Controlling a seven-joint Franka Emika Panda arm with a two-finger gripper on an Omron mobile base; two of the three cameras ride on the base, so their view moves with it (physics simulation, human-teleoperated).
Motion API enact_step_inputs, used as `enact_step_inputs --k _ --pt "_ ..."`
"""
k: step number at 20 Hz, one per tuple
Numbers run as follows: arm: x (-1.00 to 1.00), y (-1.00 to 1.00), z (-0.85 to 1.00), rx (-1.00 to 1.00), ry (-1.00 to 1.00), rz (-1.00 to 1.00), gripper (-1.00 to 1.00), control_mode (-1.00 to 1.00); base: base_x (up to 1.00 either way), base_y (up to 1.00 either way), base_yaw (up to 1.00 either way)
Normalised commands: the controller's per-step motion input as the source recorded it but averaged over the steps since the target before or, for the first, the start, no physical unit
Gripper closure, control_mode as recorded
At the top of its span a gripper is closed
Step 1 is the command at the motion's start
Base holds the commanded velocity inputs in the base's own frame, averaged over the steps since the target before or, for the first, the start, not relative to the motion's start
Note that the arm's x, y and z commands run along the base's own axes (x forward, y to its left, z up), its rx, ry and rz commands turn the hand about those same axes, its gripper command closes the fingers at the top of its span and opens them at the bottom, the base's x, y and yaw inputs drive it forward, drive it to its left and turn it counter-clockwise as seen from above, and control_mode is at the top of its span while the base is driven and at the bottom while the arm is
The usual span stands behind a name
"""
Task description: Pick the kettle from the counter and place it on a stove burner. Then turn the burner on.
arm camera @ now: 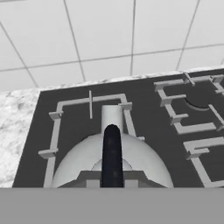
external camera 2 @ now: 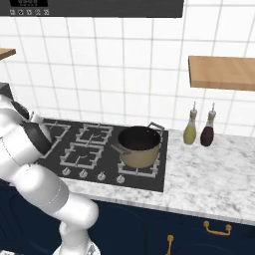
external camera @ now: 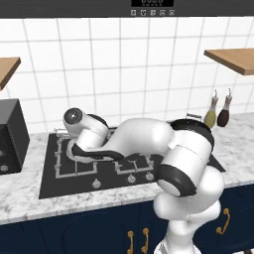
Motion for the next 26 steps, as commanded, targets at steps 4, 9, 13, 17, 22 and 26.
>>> enact_step_inputs --k 4,9,13,17,22,26 --pt "0.03 0.09 -0.3 0.0 -0.03 0.0 1.0 -1.0 0.0 0.0 0.0" --pt "0.2 0.0 -0.12 -0.06 -0.05 -0.01 1.0 -1.0 0.0 0.0 0.0" --pt "0.42 0.04 0.0 0.0 0.0 -0.05 1.0 -1.0 0.0 0.0 0.0" --pt "0.35 0.17 0.0 0.0 0.0 -0.09 1.0 -1.0 0.0 0.0 0.0" --pt "0.07 0.17 0.0 0.0 0.0 -0.02 1.0 -1.0 0.0 0.0 0.0" --pt "0.0 0.18 -0.22 0.0 0.0 0.0 1.0 -1.0 0.0 0.0 0.0"
